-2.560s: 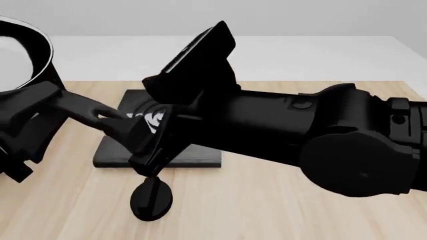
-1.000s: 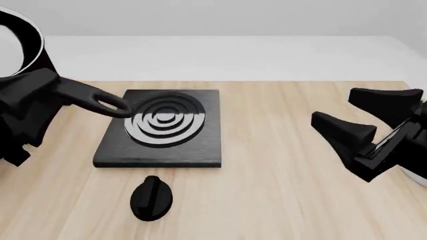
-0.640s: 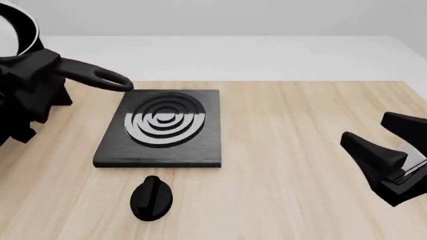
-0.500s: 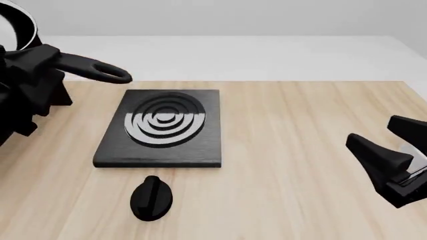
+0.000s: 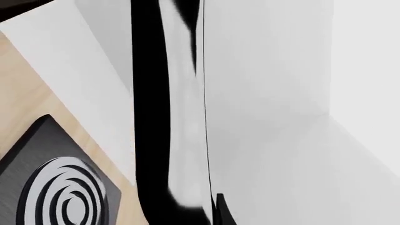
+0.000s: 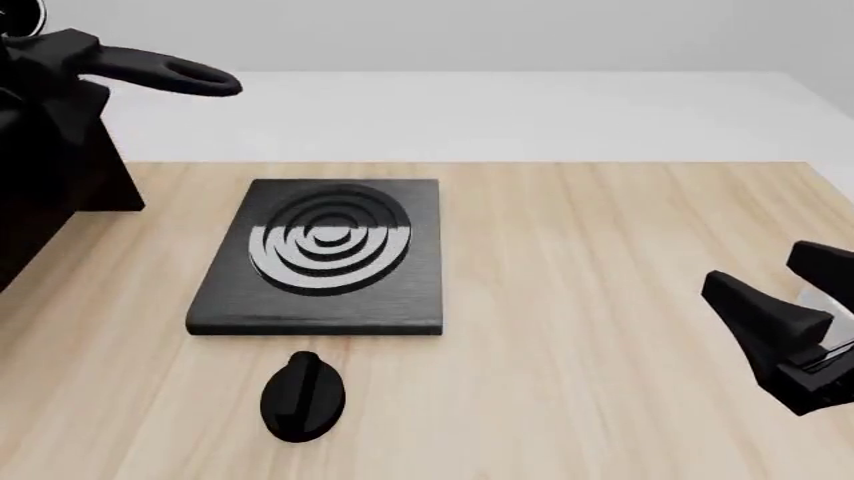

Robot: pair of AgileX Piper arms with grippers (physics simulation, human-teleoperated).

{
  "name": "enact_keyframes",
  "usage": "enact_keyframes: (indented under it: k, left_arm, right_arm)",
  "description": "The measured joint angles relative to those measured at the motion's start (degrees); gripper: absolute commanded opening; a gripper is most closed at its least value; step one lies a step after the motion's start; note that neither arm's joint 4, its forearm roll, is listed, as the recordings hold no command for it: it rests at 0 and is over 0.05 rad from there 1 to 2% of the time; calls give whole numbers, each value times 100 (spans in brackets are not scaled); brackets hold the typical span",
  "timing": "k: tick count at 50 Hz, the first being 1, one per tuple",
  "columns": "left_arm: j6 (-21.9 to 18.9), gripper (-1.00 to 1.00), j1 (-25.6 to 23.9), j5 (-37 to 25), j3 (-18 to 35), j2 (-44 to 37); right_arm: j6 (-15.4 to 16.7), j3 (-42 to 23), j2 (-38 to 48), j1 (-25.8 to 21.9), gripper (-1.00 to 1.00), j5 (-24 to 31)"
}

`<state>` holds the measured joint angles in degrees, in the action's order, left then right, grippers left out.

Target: Put the frying pan on the cabinet shelf.

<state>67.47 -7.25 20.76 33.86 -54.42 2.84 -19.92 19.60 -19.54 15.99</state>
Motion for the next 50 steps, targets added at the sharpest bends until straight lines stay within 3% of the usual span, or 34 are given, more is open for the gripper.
enact_keyframes:
  k: [34,50]
  left_arm:
    - [681,-100,1353,797,489,-1316]
    - [648,-100,1666,954,710,-1795]
  right_arm:
    - [95,10,37,180,100,85]
    - [122,-1,-133,228,100,136]
